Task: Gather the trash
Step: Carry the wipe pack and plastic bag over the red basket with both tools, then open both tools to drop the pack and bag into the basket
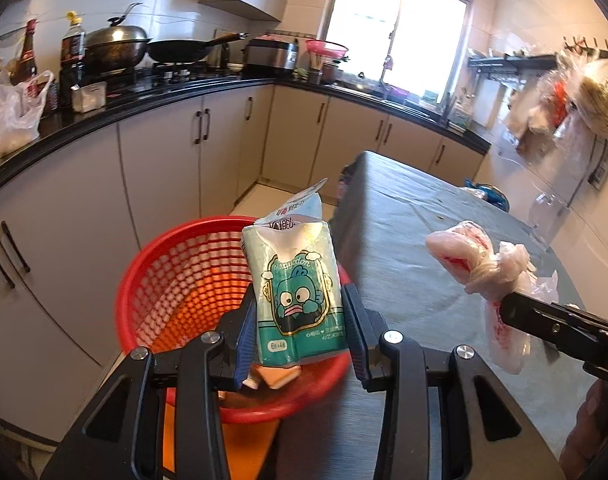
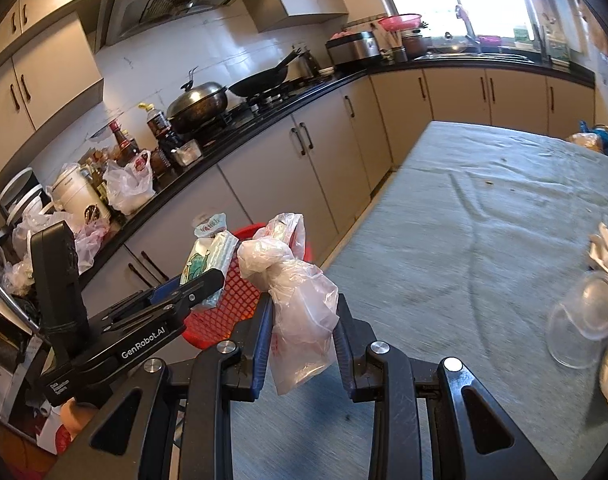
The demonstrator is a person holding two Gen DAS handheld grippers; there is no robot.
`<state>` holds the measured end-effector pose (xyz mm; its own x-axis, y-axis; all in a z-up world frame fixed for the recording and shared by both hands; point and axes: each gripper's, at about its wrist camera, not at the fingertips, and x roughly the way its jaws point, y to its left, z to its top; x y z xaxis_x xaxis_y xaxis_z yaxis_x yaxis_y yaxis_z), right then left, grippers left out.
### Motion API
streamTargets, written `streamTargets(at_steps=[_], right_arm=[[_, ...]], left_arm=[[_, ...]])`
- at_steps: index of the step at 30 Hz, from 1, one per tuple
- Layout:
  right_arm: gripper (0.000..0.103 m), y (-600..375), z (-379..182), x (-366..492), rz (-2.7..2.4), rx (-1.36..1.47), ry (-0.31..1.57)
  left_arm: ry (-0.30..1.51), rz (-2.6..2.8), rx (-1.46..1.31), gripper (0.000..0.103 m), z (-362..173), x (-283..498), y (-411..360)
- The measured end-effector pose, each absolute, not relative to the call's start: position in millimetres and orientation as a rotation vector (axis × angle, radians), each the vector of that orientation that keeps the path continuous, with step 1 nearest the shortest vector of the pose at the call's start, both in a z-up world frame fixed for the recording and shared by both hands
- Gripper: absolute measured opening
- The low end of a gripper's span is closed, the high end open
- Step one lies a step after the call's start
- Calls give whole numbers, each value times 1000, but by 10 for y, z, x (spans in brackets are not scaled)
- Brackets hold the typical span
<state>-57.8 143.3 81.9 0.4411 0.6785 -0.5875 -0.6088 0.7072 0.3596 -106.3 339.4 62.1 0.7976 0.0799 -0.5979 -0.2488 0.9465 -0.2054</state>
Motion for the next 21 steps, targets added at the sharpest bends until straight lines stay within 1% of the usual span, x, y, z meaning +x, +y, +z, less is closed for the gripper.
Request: streamTargets(at_steps=[10,21], right_arm=[[32,2019,759,-375,858,103,847],[33,2435,475,-127,860,122,954]], left_arm=[[663,244,-336,39,449,-1022,3886],[702,254,-352,39,263,-969,3997]])
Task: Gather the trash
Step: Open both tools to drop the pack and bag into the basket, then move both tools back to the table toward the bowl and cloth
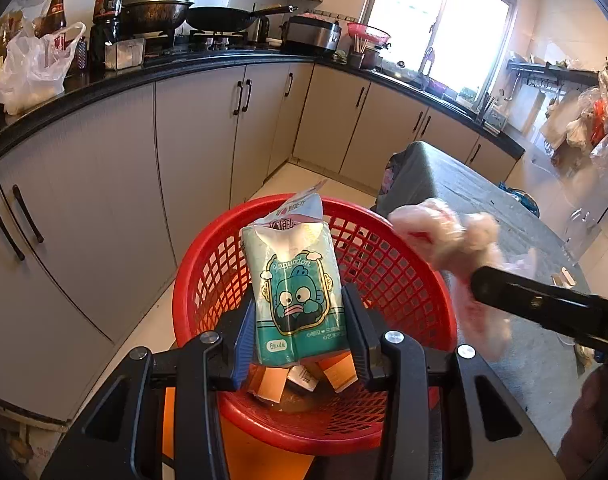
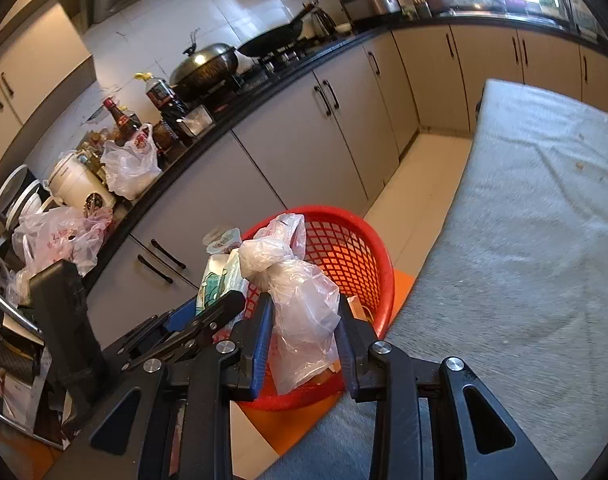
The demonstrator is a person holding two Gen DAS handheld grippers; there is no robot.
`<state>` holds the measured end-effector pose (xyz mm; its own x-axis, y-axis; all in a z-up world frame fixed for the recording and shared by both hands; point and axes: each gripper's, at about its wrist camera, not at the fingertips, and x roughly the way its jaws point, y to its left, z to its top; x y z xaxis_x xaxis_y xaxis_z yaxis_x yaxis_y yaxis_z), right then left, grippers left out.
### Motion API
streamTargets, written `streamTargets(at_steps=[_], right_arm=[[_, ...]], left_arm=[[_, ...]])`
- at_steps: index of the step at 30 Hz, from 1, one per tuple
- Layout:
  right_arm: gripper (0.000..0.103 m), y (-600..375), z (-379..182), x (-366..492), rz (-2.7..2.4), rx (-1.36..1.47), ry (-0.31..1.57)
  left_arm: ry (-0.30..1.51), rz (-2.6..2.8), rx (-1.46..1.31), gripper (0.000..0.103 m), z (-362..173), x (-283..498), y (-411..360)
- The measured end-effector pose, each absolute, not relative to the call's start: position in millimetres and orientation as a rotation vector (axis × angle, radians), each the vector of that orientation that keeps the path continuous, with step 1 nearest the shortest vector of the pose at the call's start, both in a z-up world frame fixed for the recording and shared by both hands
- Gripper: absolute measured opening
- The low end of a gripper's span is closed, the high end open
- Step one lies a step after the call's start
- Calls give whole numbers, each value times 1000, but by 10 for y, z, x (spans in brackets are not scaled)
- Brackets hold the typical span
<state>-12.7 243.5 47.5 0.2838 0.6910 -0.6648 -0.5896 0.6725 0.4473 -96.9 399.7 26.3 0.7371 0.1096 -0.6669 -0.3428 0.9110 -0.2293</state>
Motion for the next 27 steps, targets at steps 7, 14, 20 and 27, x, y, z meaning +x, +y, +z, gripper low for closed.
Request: streamTargets(at_steps=[7,14,20,27], right_arm=[[38,2511,320,-30,839,115,993],[41,2420,389,-69,842,118,964],[41,2131,497,-173,821,141,923],[48,1568,584,-441,757,150,855]], left_arm=[[715,258,-334,47,219,-938,3980],[711,250,-349,49,260,-958,3981],[681,234,-336,55,391,-1065,3841],[655,168,-312,56,505,-1140,3456]])
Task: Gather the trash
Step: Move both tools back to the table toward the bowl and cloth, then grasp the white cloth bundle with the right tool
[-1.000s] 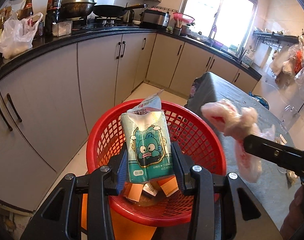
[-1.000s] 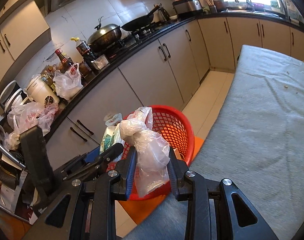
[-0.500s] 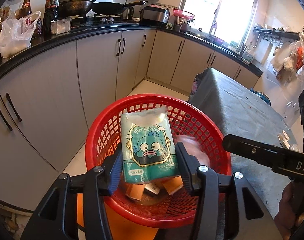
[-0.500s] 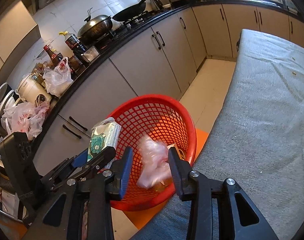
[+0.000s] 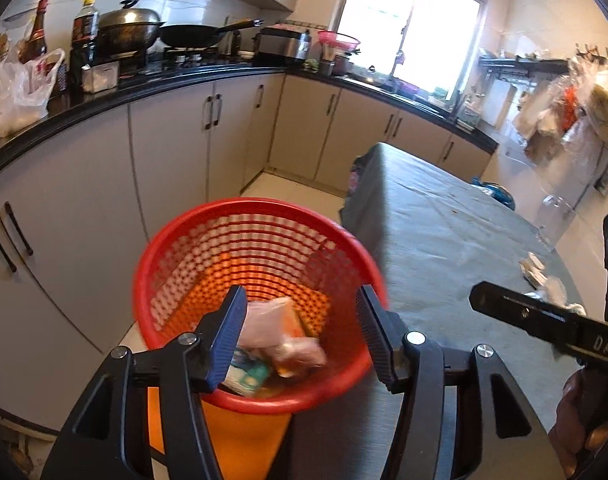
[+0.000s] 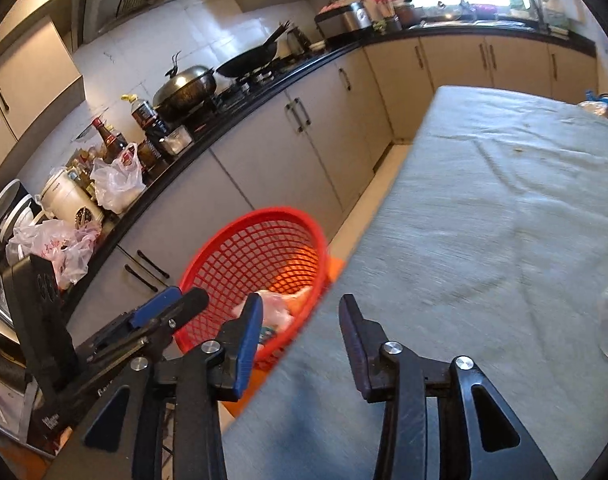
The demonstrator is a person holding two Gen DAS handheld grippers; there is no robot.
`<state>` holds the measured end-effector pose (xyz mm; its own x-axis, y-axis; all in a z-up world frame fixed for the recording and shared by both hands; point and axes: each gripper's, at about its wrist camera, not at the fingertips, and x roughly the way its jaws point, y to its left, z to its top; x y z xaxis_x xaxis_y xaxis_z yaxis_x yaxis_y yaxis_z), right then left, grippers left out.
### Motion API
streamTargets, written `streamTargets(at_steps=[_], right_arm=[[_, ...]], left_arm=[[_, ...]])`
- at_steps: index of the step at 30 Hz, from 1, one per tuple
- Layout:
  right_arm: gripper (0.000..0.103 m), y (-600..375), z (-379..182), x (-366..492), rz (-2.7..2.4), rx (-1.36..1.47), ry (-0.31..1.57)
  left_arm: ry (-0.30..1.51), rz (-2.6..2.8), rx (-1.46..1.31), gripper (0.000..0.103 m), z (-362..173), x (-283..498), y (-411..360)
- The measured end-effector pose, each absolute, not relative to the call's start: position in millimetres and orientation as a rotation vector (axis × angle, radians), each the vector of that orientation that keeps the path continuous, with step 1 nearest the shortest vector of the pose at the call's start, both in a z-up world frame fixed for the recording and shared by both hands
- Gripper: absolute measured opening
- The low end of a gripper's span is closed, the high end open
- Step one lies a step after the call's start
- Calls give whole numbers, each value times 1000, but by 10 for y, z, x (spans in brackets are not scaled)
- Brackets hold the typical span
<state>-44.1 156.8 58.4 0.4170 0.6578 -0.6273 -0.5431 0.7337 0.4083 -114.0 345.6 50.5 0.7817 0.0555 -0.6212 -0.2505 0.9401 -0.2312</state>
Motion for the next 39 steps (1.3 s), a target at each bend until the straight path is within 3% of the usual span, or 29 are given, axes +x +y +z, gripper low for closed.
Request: streamTargets(at_steps=[27,39], right_arm=[[49,-1261,358,-986,370,436,741],[55,-1861,274,-356,218,592,814]], left_arm=[[778,-144,-51,59,337,-874,1278],[795,-234,28,67,427,-779,779]])
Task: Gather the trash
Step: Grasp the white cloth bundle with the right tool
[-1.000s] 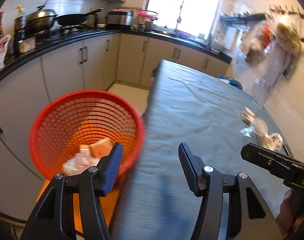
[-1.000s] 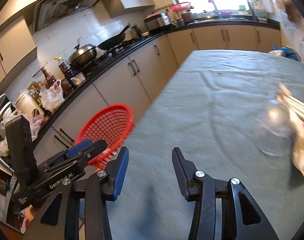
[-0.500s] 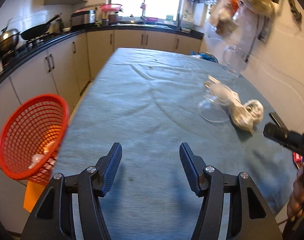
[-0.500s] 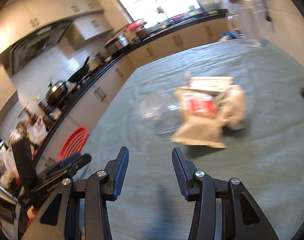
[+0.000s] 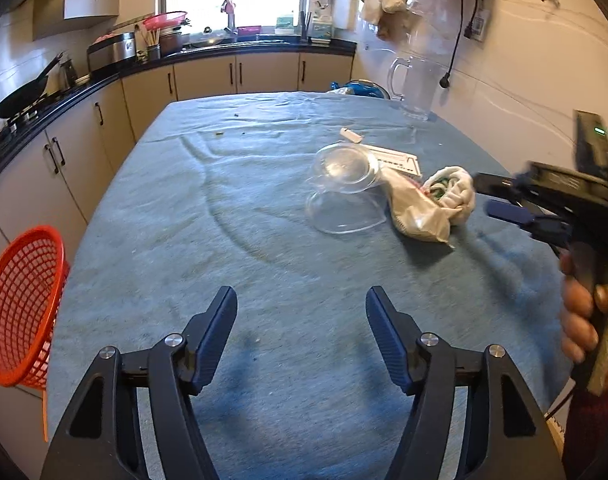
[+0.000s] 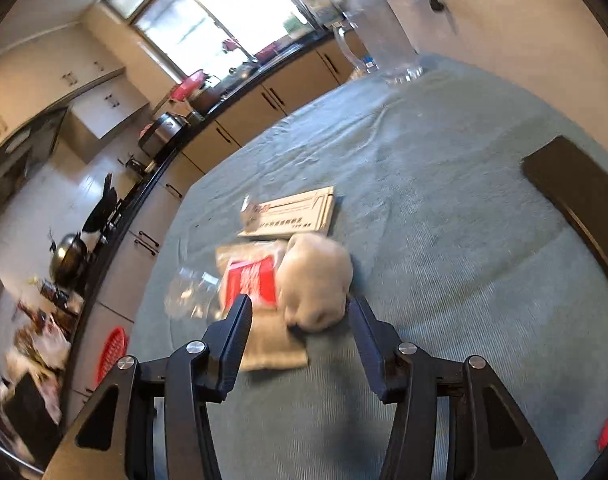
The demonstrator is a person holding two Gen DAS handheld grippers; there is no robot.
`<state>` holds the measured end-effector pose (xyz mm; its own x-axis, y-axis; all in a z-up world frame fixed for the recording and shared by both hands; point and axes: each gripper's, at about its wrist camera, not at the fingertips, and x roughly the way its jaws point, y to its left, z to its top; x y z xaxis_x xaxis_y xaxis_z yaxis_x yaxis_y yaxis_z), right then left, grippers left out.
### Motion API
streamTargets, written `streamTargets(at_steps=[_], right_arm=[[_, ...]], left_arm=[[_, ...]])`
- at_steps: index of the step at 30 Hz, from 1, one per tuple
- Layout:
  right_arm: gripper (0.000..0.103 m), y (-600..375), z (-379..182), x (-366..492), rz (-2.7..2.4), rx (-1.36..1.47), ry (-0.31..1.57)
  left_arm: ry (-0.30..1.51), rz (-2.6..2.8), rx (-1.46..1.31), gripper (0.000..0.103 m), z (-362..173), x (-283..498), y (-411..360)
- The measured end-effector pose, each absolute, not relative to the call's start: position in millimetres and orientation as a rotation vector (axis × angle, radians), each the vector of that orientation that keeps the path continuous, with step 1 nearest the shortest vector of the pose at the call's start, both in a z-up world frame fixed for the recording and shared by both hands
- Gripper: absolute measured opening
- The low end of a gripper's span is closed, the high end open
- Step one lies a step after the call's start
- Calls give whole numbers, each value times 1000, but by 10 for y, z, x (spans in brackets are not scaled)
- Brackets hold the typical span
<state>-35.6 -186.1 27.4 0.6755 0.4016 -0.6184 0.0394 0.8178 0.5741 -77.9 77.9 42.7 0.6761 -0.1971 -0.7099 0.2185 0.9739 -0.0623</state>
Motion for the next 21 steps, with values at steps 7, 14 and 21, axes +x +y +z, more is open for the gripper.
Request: streamTargets(at_steps=[7,14,21], right_arm=[[43,-1822,59,-66,256,617,867],[35,-1924,63,-150,224,615,796],[35,-1946,17,-130,244,634,804]], left_arm=[[816,-235,37,71,456,-640,758],[862,-243,-38,74,482,-265,788],[873,-270,-60,85,505,112,590]])
